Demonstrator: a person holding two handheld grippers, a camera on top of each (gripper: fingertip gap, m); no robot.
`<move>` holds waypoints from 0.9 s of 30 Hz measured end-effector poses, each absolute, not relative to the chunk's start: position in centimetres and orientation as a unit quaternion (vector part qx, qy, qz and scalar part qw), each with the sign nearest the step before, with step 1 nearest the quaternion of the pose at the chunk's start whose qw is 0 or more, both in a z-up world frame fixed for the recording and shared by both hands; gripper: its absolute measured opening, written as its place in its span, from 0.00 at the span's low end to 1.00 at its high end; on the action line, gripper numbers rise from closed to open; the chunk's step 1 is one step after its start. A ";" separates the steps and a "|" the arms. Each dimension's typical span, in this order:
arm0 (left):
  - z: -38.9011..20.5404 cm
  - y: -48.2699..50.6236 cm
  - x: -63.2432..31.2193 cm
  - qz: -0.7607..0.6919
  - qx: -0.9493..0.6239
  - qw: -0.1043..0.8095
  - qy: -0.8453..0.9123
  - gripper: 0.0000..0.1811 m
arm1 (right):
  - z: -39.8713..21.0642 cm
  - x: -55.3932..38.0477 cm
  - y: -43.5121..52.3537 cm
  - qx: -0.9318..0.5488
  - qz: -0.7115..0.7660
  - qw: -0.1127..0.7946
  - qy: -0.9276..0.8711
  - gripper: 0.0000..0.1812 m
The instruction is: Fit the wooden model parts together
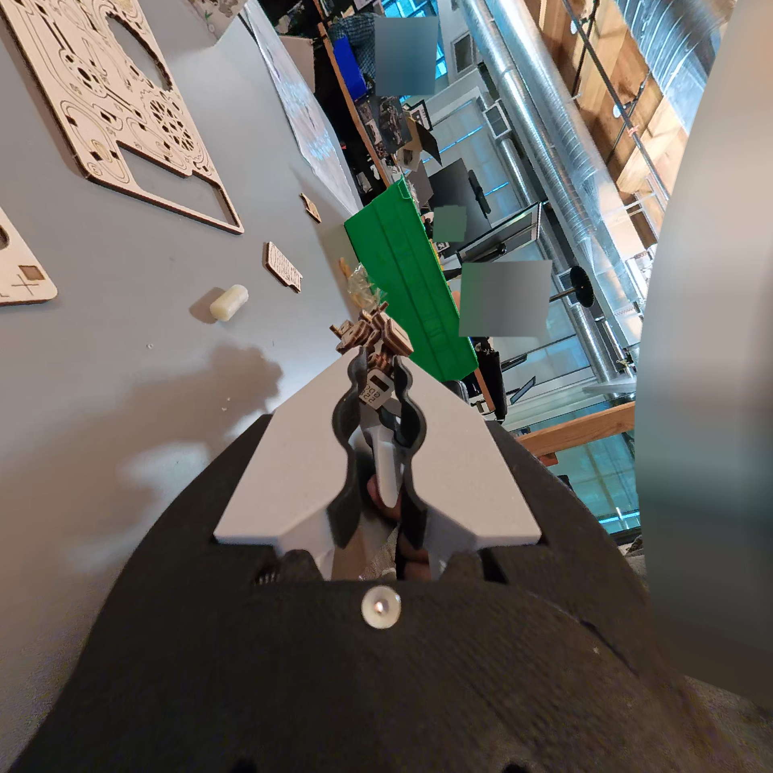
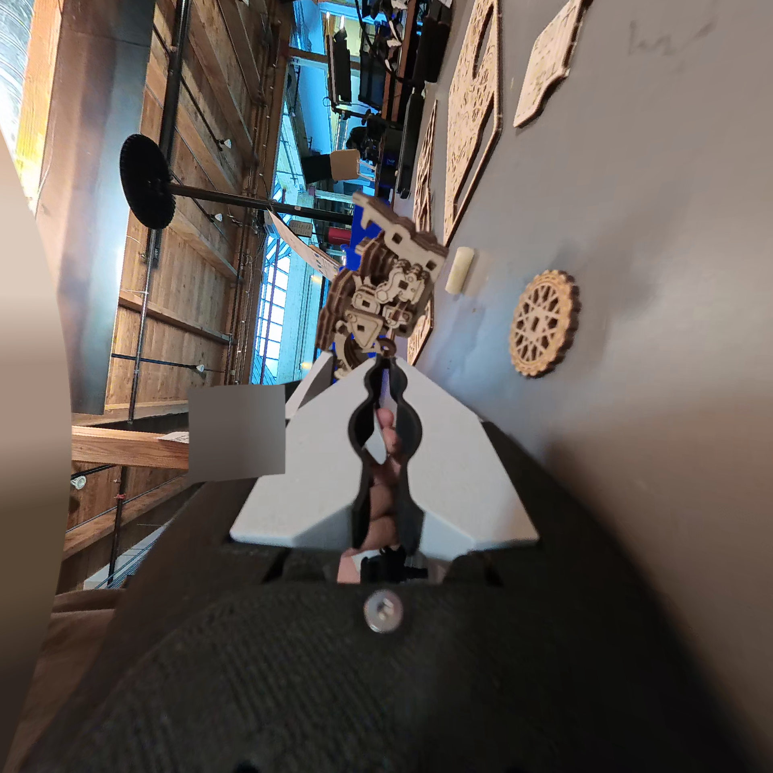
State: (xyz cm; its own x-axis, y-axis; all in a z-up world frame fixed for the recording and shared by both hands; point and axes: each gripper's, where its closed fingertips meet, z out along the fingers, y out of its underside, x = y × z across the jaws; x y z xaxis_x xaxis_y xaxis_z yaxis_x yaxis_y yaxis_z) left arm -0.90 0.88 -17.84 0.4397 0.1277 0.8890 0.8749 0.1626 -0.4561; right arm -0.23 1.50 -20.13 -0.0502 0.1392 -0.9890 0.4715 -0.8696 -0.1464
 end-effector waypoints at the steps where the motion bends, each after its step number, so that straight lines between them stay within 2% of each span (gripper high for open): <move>1: -17.8 0.9 -0.9 -0.298 -0.574 0.626 -0.436 0.05 | -20.1 -0.2 1.6 0.679 -0.690 0.119 0.223 0.00; 17: -17.3 1.3 0.0 -0.328 -0.548 0.636 -0.432 0.04 | -19.5 -0.1 2.1 0.665 -0.713 0.147 0.165 0.00; 25: -15.4 1.6 0.9 -0.356 -0.535 0.661 -0.387 0.04 | -17.6 0.4 2.6 0.610 -0.764 0.123 0.171 0.00; 27: -14.4 1.8 1.4 -0.362 -0.536 0.673 -0.358 0.00 | -16.6 0.7 2.7 0.586 -0.782 0.113 0.181 0.00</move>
State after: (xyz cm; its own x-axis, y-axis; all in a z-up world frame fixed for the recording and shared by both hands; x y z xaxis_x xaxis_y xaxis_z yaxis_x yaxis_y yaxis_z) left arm 1.43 1.76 -14.39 0.4814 -0.1039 0.8703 0.8716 0.1618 -0.4628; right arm 0.71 2.71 -16.61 -0.2874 0.0357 -0.9571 0.3881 -0.9093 -0.1505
